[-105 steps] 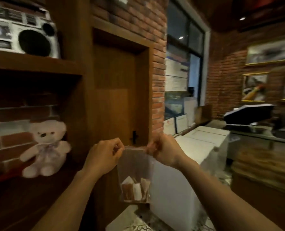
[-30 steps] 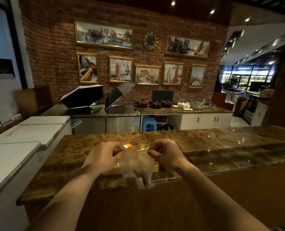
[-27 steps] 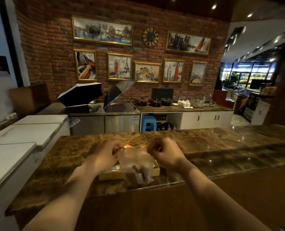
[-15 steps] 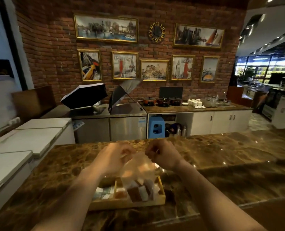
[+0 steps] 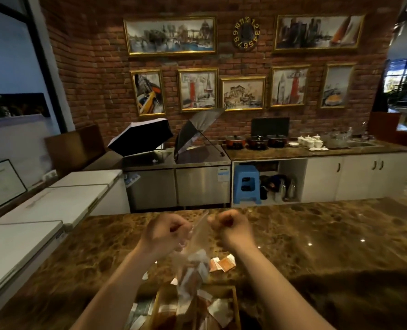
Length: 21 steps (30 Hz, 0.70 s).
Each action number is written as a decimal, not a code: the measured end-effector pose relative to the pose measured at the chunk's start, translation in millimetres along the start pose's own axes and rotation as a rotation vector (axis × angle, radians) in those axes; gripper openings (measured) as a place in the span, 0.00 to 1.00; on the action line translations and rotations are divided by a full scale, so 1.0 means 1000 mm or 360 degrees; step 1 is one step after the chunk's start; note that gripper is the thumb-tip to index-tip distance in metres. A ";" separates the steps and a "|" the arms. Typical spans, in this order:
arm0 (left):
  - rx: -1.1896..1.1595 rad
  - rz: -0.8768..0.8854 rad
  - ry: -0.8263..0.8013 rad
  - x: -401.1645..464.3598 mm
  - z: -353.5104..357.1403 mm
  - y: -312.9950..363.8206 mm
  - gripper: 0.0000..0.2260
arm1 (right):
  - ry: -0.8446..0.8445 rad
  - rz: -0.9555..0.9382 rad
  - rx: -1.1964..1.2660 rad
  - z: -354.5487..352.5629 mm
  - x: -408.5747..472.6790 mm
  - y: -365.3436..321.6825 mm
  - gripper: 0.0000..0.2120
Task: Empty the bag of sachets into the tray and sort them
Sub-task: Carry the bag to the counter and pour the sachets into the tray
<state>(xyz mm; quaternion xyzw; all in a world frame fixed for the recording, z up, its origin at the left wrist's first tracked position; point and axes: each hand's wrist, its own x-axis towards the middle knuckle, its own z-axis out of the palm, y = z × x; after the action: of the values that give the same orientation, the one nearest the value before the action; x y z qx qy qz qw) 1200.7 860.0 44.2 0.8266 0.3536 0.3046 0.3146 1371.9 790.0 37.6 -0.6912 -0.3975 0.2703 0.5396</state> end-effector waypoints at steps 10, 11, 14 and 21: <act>-0.0281 -0.0265 0.0201 0.043 0.025 -0.002 0.08 | -0.0384 0.0332 0.0584 0.016 0.034 0.000 0.10; -0.0193 -0.0235 0.0216 0.048 0.024 -0.005 0.08 | -0.0386 0.0365 0.0598 0.018 0.037 -0.002 0.09; 0.0009 -0.0223 0.0294 0.058 0.013 -0.018 0.07 | -0.0472 0.0466 0.0656 0.027 0.043 -0.014 0.07; -0.0004 -0.0309 0.0198 0.072 -0.006 -0.026 0.06 | -0.0494 0.0729 0.0746 0.035 0.060 -0.027 0.06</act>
<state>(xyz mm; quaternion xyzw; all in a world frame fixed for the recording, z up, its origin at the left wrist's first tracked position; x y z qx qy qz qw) 1226.4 932.0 48.6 0.7675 0.4504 0.3239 0.3212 1369.2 861.2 56.9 -0.5704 -0.2368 0.5698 0.5421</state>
